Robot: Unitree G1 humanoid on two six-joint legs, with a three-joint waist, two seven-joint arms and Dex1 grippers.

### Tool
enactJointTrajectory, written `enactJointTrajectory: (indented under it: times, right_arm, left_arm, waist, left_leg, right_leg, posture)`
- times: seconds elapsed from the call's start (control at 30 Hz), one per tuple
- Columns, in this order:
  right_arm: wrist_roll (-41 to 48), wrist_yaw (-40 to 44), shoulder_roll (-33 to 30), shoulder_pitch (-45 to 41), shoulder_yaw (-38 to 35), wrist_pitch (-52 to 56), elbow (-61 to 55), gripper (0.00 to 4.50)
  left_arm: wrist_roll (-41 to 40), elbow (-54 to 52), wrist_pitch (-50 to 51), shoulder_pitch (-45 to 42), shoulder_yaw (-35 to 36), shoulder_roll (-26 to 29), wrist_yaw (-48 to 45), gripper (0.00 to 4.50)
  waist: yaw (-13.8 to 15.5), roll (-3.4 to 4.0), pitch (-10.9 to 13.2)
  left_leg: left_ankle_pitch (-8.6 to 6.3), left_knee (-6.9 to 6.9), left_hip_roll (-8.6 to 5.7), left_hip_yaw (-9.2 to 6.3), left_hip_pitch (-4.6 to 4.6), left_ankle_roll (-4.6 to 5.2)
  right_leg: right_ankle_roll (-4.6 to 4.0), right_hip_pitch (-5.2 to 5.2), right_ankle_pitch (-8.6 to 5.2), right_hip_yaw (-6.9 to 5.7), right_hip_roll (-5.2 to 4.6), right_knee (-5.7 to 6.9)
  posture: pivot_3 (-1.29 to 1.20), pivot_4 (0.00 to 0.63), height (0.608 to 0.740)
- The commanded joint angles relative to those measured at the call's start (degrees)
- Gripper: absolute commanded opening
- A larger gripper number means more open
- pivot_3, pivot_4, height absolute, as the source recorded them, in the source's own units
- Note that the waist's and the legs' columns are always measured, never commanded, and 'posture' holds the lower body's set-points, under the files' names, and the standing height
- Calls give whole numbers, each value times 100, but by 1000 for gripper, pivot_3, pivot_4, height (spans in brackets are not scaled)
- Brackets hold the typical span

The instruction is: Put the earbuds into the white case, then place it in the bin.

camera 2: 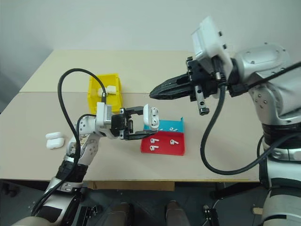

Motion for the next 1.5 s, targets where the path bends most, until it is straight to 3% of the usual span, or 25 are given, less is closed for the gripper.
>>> enactJointTrajectory:
  times: [0.03,0.3,0.63,1.5]
  right_arm:
    - [-266,284,175,-372,76,-267,178,9]
    - [-783,592,618,-854,359,-455,590,9]
    - [-1352,981,803,-823,710,-908,546,9]
    - [-1412,1291,218,-291,446,-1565,551,9]
  left_arm:
    - [-66,-199,-16,-223,32,-67,58,2738]
    - [84,-157,-79,-216,-43,10,28,2738]
    - [165,-150,-131,-190,-43,23,21,2738]
    - [36,-181,-196,-98,90,6,-22,2738]
  waist:
    - [0,0,0]
    - [3,0,0]
    - [3,1,0]
    - [-4,1,0]
  left_leg:
    - [0,0,-1,0,-2,0]
    - [0,0,-1,-1,0,0]
    - [0,1,-1,-2,-1,0]
    - [0,2,-2,-2,1,0]
  right_leg:
    - [0,-1,0,0,-1,0]
    - [0,0,0,-1,-1,2]
    - [0,-2,0,-2,-2,5]
    - [-1,-1,0,-1,-3,6]
  posture:
    - [0,150,740]
    - [0,150,740]
    - [0,150,740]
    - [0,150,740]
